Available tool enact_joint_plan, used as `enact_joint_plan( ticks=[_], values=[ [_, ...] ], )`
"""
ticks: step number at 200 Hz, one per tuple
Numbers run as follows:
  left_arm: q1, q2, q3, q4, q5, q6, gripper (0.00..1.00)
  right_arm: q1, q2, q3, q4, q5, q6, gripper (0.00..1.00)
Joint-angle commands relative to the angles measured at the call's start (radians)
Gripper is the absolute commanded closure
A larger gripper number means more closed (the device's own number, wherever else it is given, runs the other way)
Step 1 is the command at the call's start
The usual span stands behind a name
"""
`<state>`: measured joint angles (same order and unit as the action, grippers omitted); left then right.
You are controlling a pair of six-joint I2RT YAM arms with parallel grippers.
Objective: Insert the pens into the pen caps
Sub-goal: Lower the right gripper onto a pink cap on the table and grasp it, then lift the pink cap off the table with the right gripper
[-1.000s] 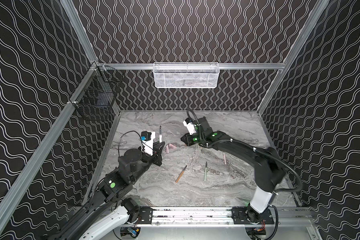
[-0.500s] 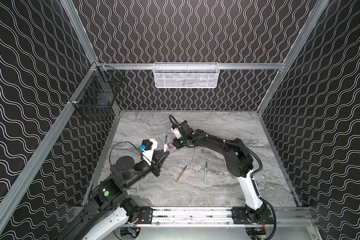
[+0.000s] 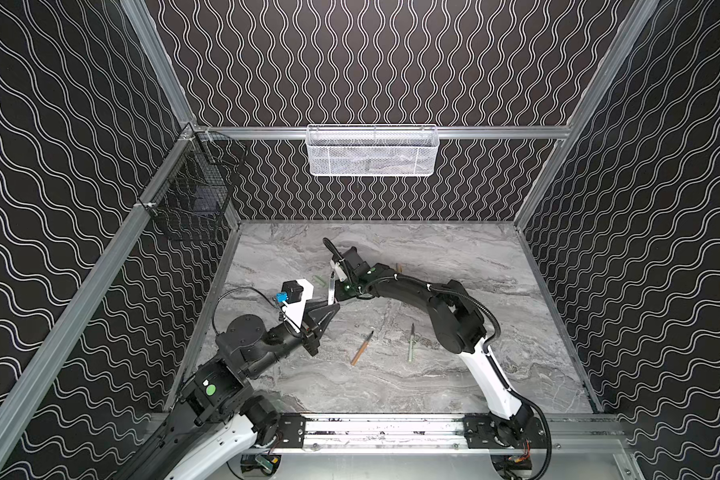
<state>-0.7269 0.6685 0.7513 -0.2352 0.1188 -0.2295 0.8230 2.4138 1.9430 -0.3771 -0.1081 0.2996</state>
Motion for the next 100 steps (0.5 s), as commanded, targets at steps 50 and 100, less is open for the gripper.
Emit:
enact_joint_plan(
  ticks=[50,100],
  values=[
    [0.001,0.0,0.0,0.032,0.019,0.013,1.0,0.031,0.058,0.09,-0.112,0.132,0.004,0.72],
    [0.001,-0.002,0.001,0.03,0.022,0.016,1.0,0.045,0.078,0.114,-0.138,0.153,-0.005,0.82]
  ],
)
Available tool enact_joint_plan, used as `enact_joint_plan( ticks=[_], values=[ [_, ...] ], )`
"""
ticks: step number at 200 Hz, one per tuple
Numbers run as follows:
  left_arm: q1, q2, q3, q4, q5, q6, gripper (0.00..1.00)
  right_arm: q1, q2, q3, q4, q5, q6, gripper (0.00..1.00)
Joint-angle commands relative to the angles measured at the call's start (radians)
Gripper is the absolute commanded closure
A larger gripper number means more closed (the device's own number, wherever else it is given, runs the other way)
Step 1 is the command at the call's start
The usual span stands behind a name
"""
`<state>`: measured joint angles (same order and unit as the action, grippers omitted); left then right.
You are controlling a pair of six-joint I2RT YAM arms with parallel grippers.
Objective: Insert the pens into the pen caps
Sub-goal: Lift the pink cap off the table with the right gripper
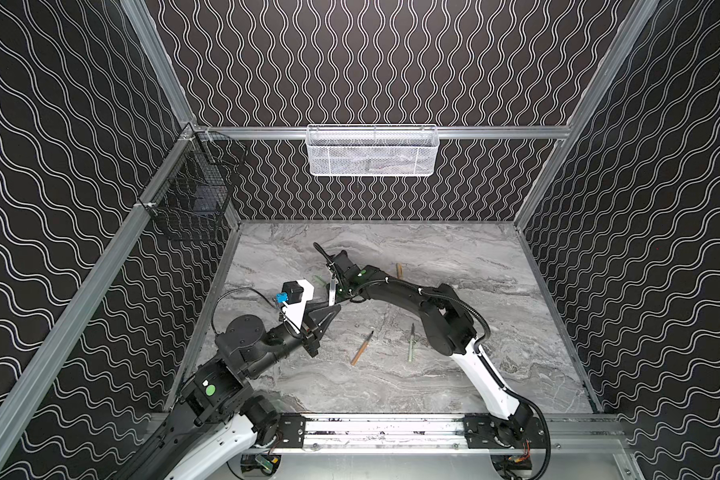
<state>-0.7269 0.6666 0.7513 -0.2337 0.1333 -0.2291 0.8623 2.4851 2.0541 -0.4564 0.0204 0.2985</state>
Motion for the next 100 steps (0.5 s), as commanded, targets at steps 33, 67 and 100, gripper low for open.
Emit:
enact_joint_plan(
  ticks=[33,67,100],
  values=[
    [0.001,0.001,0.003,0.024,0.003,0.02,1.0,0.016,-0.015,-0.017,-0.05,0.01,-0.012,0.86],
    [0.002,0.0,0.003,0.024,-0.003,0.023,1.0,0.016,-0.086,-0.1,0.018,-0.019,0.013,0.88],
    [0.002,0.003,0.003,0.024,-0.002,0.024,1.0,0.016,-0.166,-0.191,0.064,-0.022,0.025,0.9]
  ],
)
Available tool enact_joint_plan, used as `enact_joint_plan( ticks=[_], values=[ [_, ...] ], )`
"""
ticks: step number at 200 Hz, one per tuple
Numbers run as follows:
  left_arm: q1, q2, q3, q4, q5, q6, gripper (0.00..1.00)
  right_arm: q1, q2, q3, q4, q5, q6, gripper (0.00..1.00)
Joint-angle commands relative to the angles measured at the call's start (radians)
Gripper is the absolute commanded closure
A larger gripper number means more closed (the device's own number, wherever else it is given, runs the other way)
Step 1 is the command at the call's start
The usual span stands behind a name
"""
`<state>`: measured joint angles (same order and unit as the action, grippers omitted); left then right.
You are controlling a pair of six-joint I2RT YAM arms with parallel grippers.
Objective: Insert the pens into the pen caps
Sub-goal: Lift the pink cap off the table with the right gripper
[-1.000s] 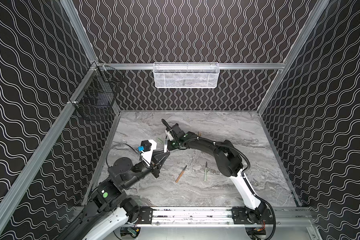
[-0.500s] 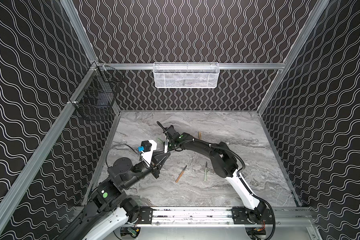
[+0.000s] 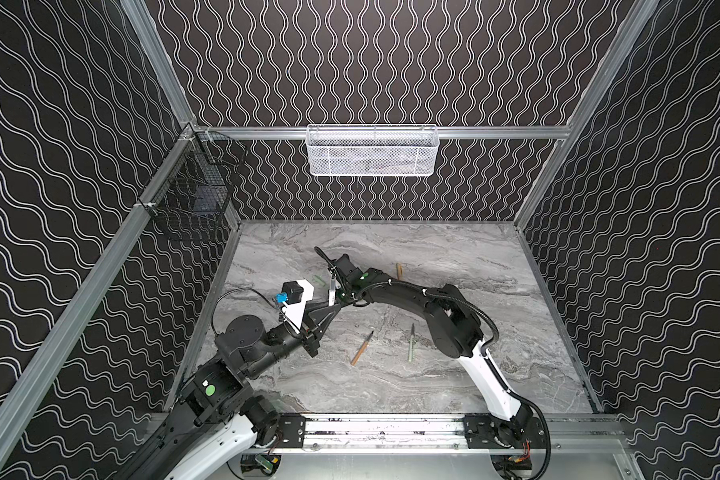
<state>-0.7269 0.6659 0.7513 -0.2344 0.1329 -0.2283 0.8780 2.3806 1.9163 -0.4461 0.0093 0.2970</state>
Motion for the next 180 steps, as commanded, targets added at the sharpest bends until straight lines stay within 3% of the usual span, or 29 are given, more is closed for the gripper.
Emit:
enact_joint_plan(
  ticks=[1,45,95,130,180],
  values=[
    [0.002,0.003,0.004,0.025,-0.002,0.024,1.0,0.001,-0.064,-0.058,0.055,-0.011,0.027,0.9],
    [0.002,0.005,0.003,0.025,-0.002,0.021,1.0,-0.026,-0.256,-0.337,0.165,0.018,0.085,0.91],
    [0.002,0.024,0.001,0.034,0.013,0.02,1.0,-0.144,-0.519,-0.755,0.316,0.035,0.179,0.91],
    [0.002,0.045,0.006,0.032,0.022,0.018,1.0,-0.201,-0.558,-0.868,0.366,0.013,0.211,0.91],
    [0.003,0.058,0.003,0.032,0.029,0.018,1.0,-0.22,-0.554,-0.893,0.377,-0.032,0.243,0.86]
  ],
)
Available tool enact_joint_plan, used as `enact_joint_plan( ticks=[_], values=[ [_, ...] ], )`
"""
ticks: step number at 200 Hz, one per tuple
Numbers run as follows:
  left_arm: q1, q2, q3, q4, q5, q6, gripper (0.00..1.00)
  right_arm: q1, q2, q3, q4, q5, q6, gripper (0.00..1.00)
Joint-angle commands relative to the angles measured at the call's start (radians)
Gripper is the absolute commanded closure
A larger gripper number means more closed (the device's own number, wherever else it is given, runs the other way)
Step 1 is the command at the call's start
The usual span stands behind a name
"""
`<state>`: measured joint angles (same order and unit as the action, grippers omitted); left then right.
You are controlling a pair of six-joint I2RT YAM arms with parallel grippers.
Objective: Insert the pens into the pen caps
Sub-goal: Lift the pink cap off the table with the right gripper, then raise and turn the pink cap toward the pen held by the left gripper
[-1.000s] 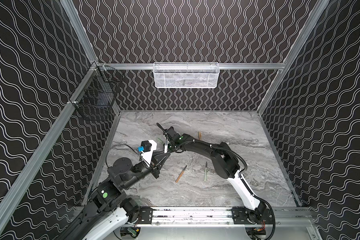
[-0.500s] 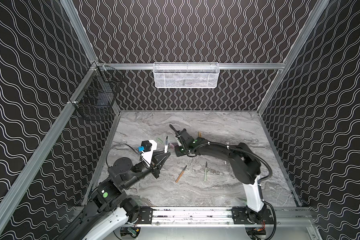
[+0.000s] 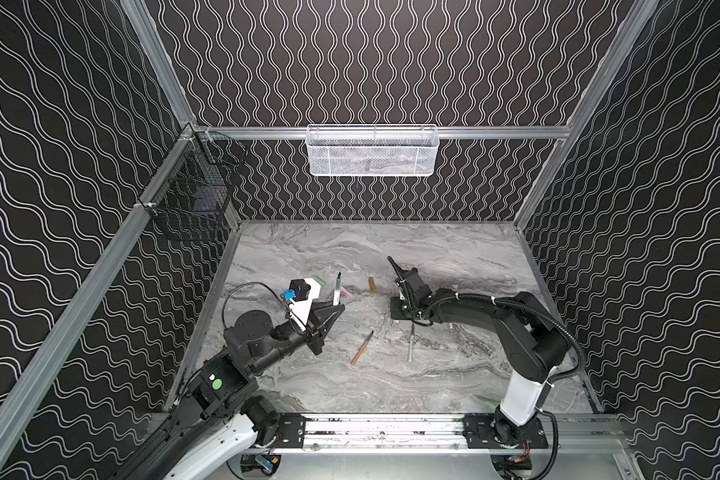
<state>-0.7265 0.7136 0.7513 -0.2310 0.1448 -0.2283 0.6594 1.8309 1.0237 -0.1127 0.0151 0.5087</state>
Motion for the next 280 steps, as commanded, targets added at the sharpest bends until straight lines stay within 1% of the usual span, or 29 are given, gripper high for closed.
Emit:
enact_joint_plan(
  ticks=[1,23,51,65,93,122,172,189,207,214,273,280],
  values=[
    [0.002,0.012,0.004,0.029,0.018,0.018,1.0,-0.001,-0.003,0.001,0.044,-0.04,0.03,0.85],
    [0.002,0.014,0.007,0.025,0.024,0.018,1.0,-0.002,-0.001,0.015,0.017,-0.053,0.014,0.8],
    [0.002,0.014,0.005,0.029,0.031,0.015,1.0,-0.008,-0.008,0.051,-0.05,-0.075,-0.02,0.68],
    [0.002,0.02,0.008,0.033,0.041,0.017,1.0,-0.009,-0.013,0.067,-0.076,-0.077,-0.038,0.66],
    [0.001,0.026,0.011,0.03,0.043,0.019,1.0,-0.009,-0.004,0.114,-0.162,-0.08,-0.098,0.66],
    [0.002,0.023,0.011,0.029,0.041,0.019,1.0,-0.009,0.002,0.131,-0.232,-0.078,-0.149,0.69],
    [0.001,0.02,0.011,0.023,0.041,0.018,1.0,0.001,0.008,0.119,-0.24,-0.058,-0.147,0.69],
    [0.002,0.021,0.011,0.028,0.047,0.018,1.0,0.003,0.025,0.125,-0.238,-0.044,-0.148,0.71],
    [0.002,0.017,0.01,0.027,0.047,0.019,1.0,0.004,0.043,0.132,-0.246,-0.028,-0.151,0.77],
    [0.002,0.016,0.01,0.025,0.048,0.018,1.0,0.005,0.048,0.131,-0.246,-0.028,-0.154,0.78],
    [0.001,0.013,0.011,0.025,0.046,0.021,1.0,0.01,0.061,0.145,-0.248,-0.011,-0.154,0.79],
    [0.002,0.012,0.011,0.024,0.044,0.021,1.0,0.011,0.092,0.15,-0.252,-0.01,-0.155,0.79]
  ],
)
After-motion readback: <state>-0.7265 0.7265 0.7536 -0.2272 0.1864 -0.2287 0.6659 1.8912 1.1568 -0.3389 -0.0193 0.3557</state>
